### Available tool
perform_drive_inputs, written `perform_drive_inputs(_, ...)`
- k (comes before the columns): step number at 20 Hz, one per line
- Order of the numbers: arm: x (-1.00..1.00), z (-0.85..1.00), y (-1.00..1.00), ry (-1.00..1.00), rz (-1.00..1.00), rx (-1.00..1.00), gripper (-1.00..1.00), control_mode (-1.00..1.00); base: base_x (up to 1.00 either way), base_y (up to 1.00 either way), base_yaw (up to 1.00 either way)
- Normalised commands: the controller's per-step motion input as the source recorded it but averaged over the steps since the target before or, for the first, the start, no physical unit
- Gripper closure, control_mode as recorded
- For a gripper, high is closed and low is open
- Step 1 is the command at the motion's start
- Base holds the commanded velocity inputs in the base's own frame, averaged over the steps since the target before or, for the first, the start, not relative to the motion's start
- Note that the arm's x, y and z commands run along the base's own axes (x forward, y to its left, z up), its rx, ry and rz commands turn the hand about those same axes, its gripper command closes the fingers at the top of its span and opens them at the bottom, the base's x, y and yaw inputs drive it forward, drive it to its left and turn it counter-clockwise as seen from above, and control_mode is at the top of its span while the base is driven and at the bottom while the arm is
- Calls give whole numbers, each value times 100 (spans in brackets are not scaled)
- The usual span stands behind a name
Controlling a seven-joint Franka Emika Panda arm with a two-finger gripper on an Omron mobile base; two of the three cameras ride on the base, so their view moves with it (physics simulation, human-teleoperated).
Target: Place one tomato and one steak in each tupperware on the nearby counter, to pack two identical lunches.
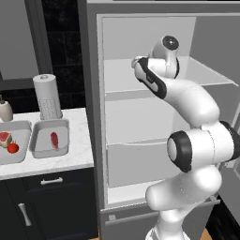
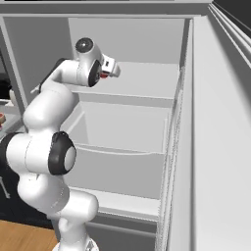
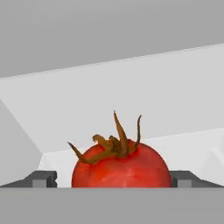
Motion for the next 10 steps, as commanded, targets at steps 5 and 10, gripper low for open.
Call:
perform_drive_inputs(5,52,-18,-3,1,0,0,-100,-100,0,0,0)
perform_drive_inputs(10,2,-57,0,0,0,-3,-100,-100,0,0,0)
